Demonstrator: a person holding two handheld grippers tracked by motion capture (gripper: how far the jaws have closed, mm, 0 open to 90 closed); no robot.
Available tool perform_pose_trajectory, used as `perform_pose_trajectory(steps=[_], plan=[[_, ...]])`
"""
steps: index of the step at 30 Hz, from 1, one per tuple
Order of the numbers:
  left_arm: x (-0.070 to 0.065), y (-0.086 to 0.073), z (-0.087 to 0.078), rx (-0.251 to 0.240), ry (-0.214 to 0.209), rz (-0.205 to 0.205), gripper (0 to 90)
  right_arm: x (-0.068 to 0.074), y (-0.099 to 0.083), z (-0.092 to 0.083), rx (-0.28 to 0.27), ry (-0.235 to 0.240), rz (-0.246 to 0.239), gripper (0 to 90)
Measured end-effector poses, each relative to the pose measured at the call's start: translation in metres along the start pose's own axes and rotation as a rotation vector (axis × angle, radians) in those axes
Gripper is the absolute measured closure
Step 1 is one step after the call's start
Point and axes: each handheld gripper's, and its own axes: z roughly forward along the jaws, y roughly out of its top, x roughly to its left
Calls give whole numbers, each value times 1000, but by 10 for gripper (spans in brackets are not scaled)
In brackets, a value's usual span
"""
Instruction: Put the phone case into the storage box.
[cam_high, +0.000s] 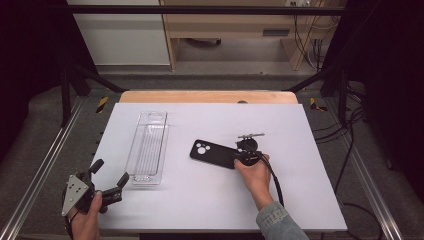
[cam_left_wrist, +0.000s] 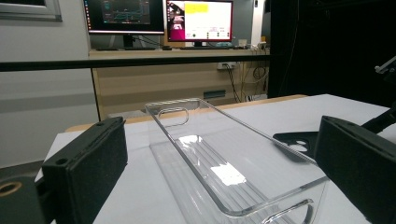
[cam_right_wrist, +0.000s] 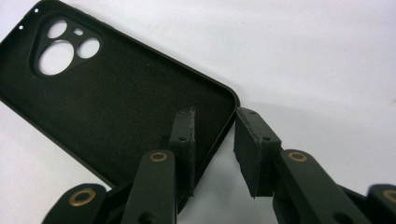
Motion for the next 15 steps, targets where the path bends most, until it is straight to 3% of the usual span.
perform_pose_trajectory(steps=[8, 15], plan=[[0, 0, 0, 0, -1, 0, 20, 1, 1, 0, 8, -9, 20, 699], [0, 0, 1, 1, -3, 0, 20, 0, 3, 0, 19, -15, 53, 759]])
